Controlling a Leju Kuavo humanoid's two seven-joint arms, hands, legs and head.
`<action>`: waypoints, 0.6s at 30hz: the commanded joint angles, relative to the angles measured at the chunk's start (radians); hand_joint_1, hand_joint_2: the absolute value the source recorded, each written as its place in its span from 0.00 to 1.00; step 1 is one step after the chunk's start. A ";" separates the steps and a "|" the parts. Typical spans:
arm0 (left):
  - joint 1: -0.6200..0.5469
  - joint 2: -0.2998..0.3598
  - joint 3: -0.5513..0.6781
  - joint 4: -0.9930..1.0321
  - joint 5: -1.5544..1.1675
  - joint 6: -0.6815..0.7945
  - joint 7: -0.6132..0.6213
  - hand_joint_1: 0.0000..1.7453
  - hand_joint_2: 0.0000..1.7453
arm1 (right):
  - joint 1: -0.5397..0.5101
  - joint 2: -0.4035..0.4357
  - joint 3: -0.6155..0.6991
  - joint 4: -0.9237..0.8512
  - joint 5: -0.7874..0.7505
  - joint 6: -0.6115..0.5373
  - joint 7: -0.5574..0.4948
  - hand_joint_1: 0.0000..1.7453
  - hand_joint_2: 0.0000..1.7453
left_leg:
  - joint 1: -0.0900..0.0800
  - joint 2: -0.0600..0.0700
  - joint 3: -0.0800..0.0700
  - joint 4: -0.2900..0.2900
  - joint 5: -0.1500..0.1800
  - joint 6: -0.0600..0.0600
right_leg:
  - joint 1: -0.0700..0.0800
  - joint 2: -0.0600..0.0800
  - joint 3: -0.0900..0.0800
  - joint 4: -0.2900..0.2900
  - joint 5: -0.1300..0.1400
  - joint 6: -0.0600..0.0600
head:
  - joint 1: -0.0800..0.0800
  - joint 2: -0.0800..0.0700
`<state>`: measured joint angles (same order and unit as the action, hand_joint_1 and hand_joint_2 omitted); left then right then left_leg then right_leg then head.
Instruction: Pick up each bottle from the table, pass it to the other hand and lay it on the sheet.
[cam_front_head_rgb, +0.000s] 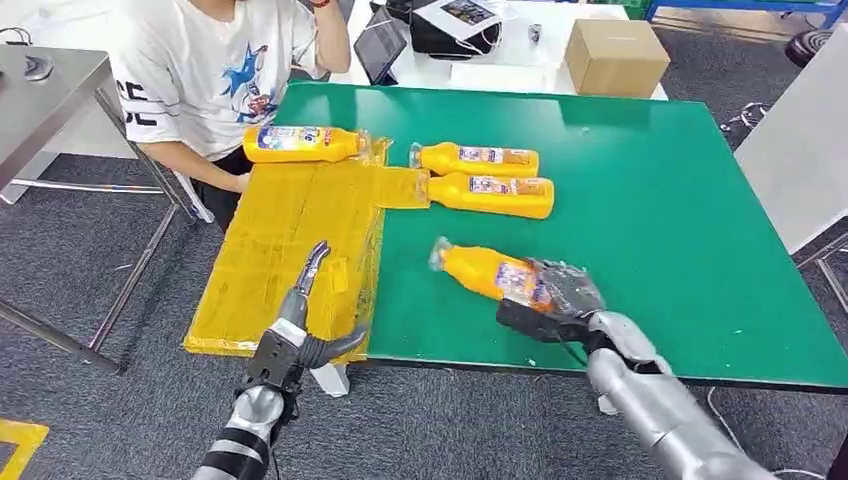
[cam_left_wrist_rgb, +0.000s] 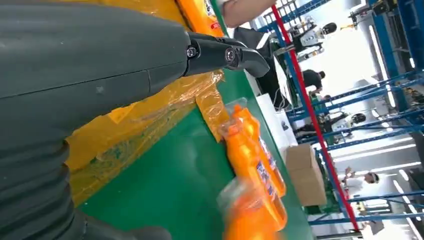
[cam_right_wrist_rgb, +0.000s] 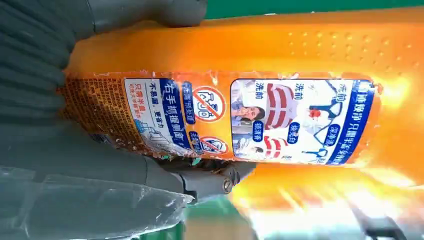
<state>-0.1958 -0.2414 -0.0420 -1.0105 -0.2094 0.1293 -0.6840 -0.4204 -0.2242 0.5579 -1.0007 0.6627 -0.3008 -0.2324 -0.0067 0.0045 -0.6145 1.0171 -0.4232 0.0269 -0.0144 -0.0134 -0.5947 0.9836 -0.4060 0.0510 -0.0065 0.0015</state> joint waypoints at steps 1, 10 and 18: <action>0.051 -0.012 -0.011 -0.116 0.032 -0.026 0.038 0.00 1.00 | 0.189 0.281 -0.363 -0.492 -0.096 -0.192 -0.165 1.00 1.00 | 0.001 -0.002 -0.002 0.000 0.001 -0.003 | 0.001 -0.001 -0.002 0.001 -0.002 -0.002 | -0.001 0.000; 0.045 0.001 -0.098 -0.150 0.140 -0.094 0.083 0.00 1.00 | 0.219 0.313 -0.438 -0.559 -0.202 -0.259 -0.300 1.00 1.00 | 0.001 -0.009 -0.006 0.000 0.001 -0.003 | 0.000 -0.007 -0.003 0.000 -0.003 -0.003 | 0.000 0.000; 0.046 0.023 -0.157 -0.184 0.282 -0.240 0.131 0.00 1.00 | 0.223 0.311 -0.427 -0.432 -0.242 -0.136 -0.346 1.00 1.00 | 0.001 -0.007 -0.002 -0.001 0.000 -0.004 | 0.001 -0.005 0.001 -0.002 -0.003 -0.004 | -0.001 0.000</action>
<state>-0.1332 -0.2552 -0.1229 -1.1704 -0.0232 -0.0077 -0.5928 -0.1946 0.0713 0.1606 -1.5347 0.4681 -0.5627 -0.5490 -0.0071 -0.0032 -0.6212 1.0171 -0.4217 0.0261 -0.0152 -0.0202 -0.5987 0.9826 -0.4076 0.0500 -0.0073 0.0015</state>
